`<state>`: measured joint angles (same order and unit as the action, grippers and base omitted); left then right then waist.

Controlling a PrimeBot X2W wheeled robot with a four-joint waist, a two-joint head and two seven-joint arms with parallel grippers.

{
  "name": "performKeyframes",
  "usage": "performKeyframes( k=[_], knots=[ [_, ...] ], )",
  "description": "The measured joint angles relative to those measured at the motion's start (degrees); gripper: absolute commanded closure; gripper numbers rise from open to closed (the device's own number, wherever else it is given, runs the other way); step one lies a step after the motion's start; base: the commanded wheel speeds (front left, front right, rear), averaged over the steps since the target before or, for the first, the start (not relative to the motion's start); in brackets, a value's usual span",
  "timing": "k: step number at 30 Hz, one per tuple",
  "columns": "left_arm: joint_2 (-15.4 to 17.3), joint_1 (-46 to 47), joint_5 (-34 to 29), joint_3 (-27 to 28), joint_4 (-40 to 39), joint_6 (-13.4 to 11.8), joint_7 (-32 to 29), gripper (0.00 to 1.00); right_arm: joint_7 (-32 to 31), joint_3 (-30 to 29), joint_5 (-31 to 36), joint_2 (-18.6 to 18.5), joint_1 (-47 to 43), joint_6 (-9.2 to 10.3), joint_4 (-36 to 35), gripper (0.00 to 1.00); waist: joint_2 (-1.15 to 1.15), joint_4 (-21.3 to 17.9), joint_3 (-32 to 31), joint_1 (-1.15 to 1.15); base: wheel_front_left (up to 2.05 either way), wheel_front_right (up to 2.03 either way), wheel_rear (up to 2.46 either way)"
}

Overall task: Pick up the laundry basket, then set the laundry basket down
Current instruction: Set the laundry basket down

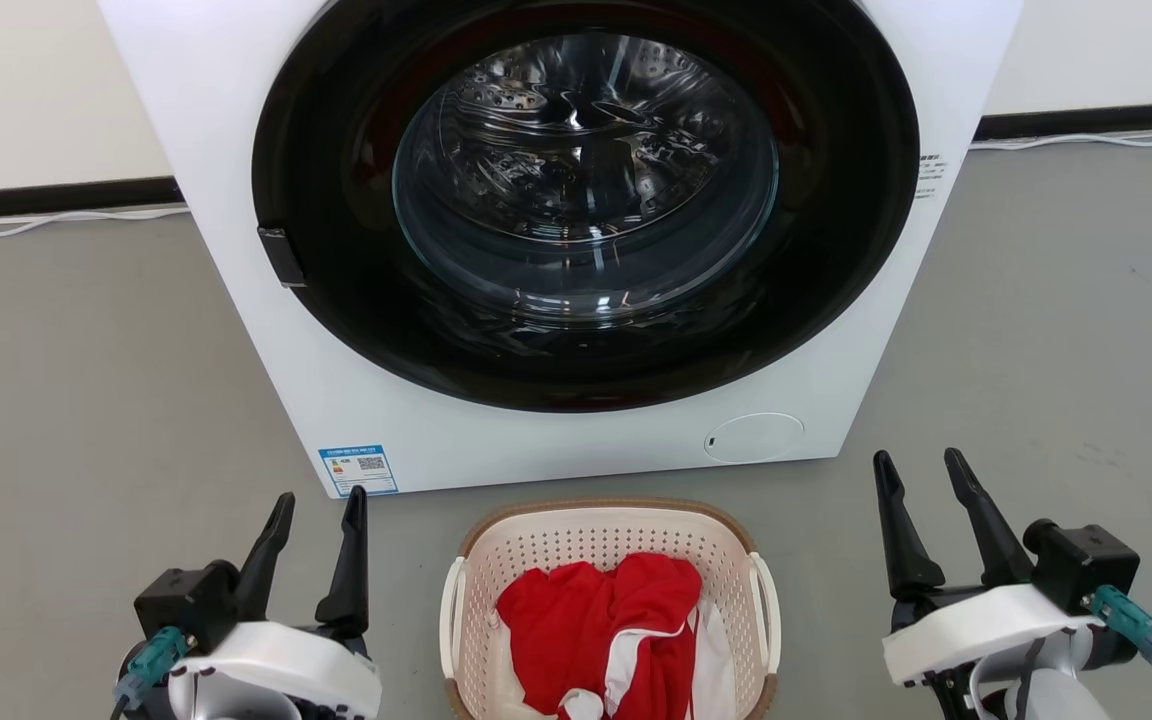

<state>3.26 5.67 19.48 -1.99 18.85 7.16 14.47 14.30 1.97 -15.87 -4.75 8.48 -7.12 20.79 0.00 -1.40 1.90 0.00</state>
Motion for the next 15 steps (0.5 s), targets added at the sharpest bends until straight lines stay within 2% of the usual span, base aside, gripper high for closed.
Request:
performKeyframes(
  k=[4, 15],
  knots=[
    [-0.19, -1.32, -2.46, 0.92, -1.38, 0.00, 0.01, 0.00, 0.00, -0.58, 0.75, 0.51, -1.22, 0.00, -1.29, 0.00, 0.00, -0.05, -0.24, 0.00, 0.00, 0.00, 0.00],
    [-0.80, -1.88, -4.04, 1.80, -2.11, 0.00, 0.01, 0.00, 0.00, -1.55, 1.25, 1.26, -2.53, 0.00, -1.58, 0.00, 0.00, -0.29, -0.53, 0.00, 0.00, 0.00, 0.00]
  ],
)
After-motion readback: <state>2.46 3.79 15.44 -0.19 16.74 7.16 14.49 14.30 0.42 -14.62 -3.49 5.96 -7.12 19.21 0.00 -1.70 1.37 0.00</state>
